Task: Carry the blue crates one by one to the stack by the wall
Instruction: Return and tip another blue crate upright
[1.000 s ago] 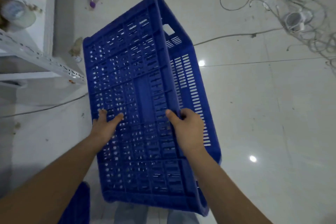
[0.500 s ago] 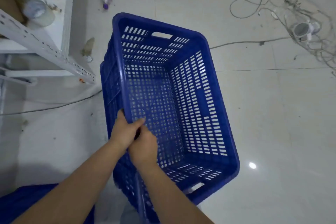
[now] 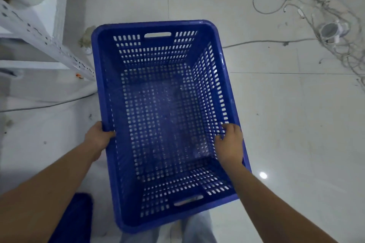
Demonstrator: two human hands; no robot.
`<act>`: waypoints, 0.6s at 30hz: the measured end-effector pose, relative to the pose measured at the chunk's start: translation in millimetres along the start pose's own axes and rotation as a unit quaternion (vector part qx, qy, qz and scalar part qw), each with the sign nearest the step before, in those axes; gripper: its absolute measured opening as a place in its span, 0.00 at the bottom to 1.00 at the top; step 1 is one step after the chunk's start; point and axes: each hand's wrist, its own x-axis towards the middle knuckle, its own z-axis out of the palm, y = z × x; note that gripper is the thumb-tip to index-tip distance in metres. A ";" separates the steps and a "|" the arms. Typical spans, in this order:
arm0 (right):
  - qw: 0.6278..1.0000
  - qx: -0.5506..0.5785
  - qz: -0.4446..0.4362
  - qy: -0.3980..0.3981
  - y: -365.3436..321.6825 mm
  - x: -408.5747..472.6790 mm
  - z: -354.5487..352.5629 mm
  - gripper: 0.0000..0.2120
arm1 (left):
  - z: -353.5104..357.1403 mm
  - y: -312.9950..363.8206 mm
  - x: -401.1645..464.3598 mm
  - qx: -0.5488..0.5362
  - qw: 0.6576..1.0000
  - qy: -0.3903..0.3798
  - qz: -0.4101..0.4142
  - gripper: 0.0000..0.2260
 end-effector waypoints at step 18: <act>0.983 -0.072 0.112 -0.126 74.6 43.5 -5.9 0.39 | 28.9 4.9 1.8 0.111 0.993 -0.013 -0.042 0.05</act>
